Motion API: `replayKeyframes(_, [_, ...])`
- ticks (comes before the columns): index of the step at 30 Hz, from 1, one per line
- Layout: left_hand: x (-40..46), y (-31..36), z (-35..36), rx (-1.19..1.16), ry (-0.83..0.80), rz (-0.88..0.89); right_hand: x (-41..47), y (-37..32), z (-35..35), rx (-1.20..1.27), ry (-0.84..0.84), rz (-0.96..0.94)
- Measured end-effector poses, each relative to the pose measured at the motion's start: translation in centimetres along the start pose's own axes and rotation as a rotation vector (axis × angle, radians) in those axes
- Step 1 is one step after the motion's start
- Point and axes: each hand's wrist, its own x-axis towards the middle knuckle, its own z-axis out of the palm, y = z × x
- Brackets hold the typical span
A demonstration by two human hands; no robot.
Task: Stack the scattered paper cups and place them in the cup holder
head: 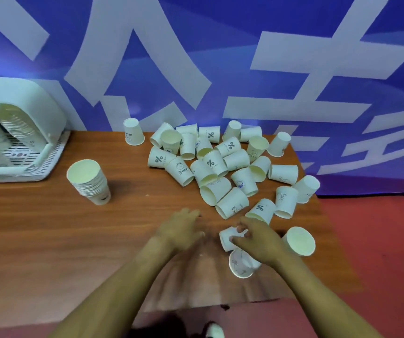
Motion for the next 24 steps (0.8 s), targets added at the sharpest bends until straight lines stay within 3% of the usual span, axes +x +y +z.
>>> replayKeyframes(10, [4.0, 7.3, 6.3, 0.036, -0.009, -0.06, -1.7, 5.6, 0.6, -0.289, -0.107, -0.119])
replayKeyframes(18, [5.8, 7.6, 9.0, 0.092, -0.001, -0.108, -2.1, 7.1, 2.0, -0.314, -0.083, -0.173])
replayKeyframes(24, [4.7, 6.8, 8.4, -0.011, -0.008, -0.122, -2.1, 7.1, 0.8, -0.333, -0.118, -0.158])
